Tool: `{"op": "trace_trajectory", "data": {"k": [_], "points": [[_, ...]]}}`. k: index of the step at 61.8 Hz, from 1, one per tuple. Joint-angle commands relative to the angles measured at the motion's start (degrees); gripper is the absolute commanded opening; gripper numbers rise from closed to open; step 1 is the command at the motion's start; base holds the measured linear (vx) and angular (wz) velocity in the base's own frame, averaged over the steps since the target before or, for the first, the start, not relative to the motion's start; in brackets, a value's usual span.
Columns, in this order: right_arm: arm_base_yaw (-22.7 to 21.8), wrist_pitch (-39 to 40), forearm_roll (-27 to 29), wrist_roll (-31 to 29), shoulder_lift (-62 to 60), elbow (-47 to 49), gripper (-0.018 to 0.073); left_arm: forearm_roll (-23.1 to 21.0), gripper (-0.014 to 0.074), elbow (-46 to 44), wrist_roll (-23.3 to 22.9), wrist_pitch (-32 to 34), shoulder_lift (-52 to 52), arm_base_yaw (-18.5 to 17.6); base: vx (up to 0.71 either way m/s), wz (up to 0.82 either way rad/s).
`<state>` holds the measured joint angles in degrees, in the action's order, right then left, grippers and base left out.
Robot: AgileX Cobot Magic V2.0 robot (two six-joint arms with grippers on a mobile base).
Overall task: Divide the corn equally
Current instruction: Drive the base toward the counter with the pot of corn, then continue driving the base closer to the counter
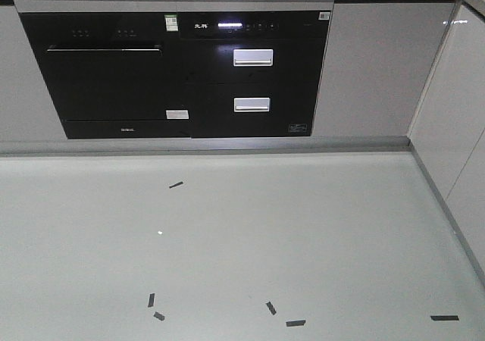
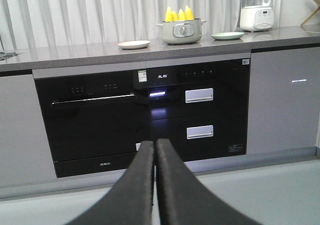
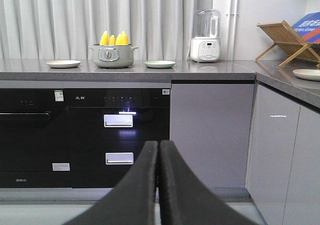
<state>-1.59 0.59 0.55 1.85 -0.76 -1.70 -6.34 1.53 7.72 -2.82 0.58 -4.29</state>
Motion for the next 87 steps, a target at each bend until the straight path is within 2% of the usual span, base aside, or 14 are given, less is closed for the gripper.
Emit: {"op": "trace_trajectory", "data": {"k": [1,87], "points": [[-0.32,4.16,-0.55,-0.43,-0.37,-0.50,-0.0004,-0.10,-0.0007,0.18,-0.13,4.44,0.90,0.10,0.07,0.01],[-0.32,4.16,-0.55,-0.43,-0.37,-0.50,-0.0004,-0.10,-0.0007,0.18,-0.13,4.44,0.90,0.10,0.13,0.01]]}}
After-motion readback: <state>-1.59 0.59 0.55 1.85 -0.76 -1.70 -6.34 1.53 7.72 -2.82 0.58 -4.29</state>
